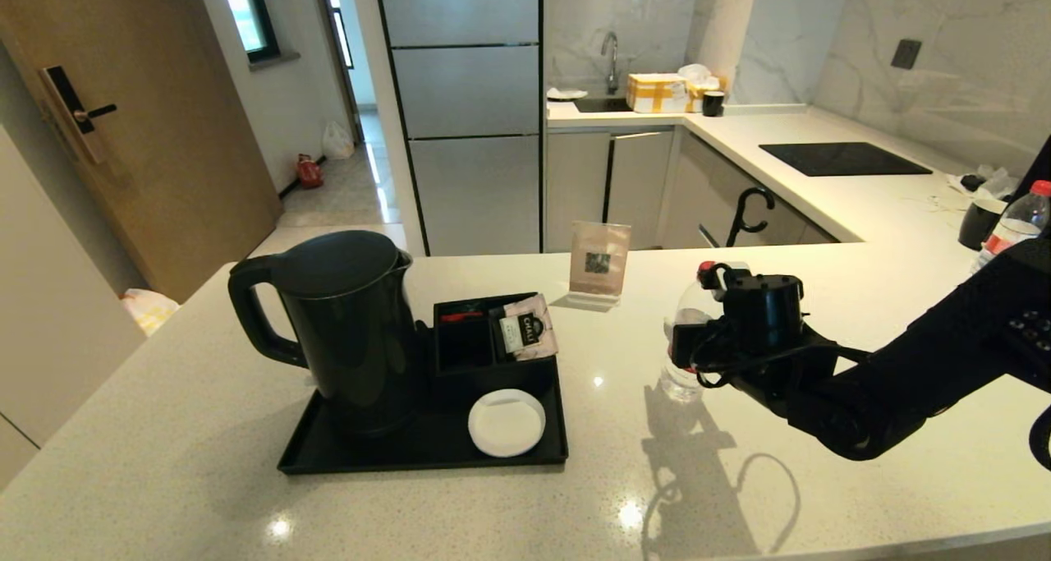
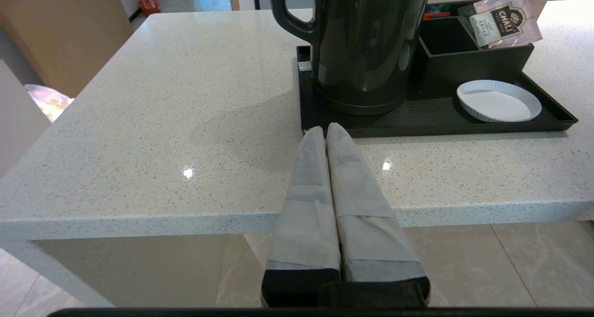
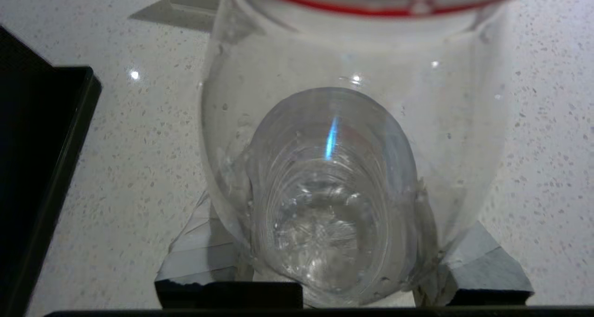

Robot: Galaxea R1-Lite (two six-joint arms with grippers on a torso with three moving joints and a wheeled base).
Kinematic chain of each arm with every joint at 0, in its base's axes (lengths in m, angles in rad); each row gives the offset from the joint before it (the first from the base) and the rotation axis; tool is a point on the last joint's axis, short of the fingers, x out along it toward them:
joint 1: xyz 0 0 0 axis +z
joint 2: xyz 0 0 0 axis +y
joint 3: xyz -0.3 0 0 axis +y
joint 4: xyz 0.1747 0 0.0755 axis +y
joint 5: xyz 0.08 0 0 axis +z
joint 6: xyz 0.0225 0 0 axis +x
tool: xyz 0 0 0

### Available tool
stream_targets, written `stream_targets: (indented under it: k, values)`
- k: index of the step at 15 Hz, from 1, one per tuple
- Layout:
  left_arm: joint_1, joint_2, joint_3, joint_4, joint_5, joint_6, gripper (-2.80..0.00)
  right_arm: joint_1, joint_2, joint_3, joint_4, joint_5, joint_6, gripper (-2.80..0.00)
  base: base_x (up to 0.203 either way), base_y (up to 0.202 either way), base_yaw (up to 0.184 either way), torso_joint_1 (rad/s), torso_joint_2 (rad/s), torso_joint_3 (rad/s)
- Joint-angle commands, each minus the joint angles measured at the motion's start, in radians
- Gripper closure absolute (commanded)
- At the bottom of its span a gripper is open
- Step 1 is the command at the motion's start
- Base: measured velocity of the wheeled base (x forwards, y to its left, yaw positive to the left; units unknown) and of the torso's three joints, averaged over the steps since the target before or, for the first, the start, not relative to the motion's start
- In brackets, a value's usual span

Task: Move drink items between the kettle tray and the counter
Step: Return the bottled water to its original position

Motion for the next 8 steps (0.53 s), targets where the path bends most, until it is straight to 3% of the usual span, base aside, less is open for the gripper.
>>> stream_targets:
  k: [1, 4, 6, 8]
  values:
    - [0.000, 0.001, 0.000, 0.000, 0.000, 0.000, 0.00, 0.023, -0.063, 0.007, 0.015, -0.001, 0.003, 0.00, 0.000, 0.000, 0.000, 0.000, 0.00, 0.000]
    - [0.000, 0.001, 0.000, 0.000, 0.000, 0.000, 0.00, 0.164, -0.221, -0.014, 0.128, -0.011, 0.006, 0.00, 0.000, 0.000, 0.000, 0.000, 0.00, 0.000]
    - [0.000, 0.001, 0.000, 0.000, 0.000, 0.000, 0.00, 0.308, -0.250, -0.062, 0.189, -0.084, 0.006, 0.00, 0.000, 0.000, 0.000, 0.000, 0.00, 0.000]
    - [0.000, 0.001, 0.000, 0.000, 0.000, 0.000, 0.00, 0.395, -0.249, -0.102, 0.212, -0.153, 0.003, 0.00, 0.000, 0.000, 0.000, 0.000, 0.00, 0.000]
